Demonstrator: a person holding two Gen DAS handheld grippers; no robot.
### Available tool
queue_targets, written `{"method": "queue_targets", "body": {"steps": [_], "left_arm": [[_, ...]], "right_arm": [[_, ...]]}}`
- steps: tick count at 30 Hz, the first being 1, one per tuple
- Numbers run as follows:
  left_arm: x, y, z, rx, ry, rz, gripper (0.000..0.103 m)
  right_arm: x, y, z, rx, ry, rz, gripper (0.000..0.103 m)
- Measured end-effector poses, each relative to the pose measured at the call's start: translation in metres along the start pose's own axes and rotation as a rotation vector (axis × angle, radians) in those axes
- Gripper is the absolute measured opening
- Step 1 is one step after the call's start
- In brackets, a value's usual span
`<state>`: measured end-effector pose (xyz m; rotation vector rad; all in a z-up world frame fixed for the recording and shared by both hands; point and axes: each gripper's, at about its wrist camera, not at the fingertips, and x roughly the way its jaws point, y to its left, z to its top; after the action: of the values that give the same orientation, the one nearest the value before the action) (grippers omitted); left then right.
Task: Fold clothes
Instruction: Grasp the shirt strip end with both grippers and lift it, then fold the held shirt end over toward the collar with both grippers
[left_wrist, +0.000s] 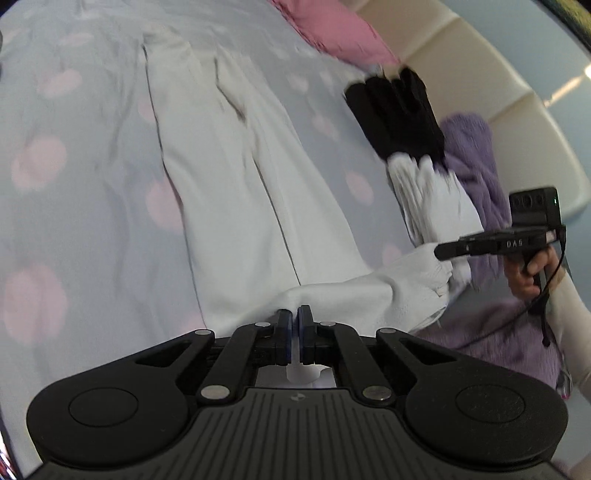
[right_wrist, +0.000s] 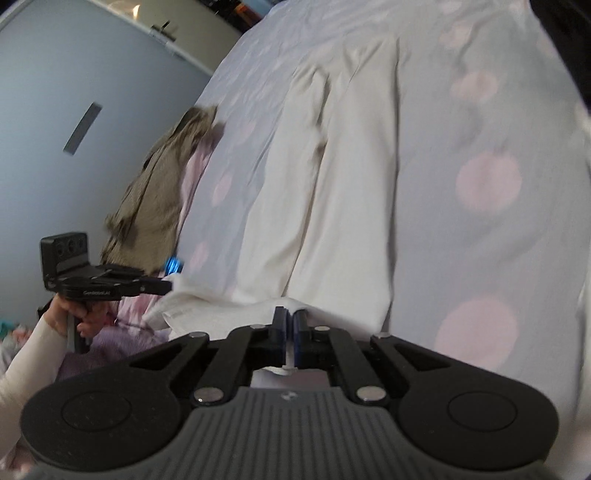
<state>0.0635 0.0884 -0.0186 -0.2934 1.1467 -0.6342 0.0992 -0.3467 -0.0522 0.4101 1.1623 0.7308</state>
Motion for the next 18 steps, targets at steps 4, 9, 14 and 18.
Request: {"method": "queue_targets", "body": {"steps": [4, 9, 14, 18], "left_arm": [[0.009, 0.019, 0.039, -0.009, -0.02, 0.028, 0.001], [0.027, 0.04, 0.084, -0.02, -0.042, 0.06, 0.001], [0.047, 0.068, 0.12, -0.043, -0.047, 0.076, 0.001], [0.069, 0.09, 0.139, -0.074, -0.042, 0.084, 0.001]], "right_arm": [[0.009, -0.005, 0.04, -0.008, -0.035, -0.019, 0.003], [0.034, -0.013, 0.089, -0.011, -0.068, -0.041, 0.003], [0.064, -0.031, 0.128, 0.016, -0.078, -0.061, 0.003], [0.09, -0.051, 0.153, 0.05, -0.069, -0.082, 0.003]]}}
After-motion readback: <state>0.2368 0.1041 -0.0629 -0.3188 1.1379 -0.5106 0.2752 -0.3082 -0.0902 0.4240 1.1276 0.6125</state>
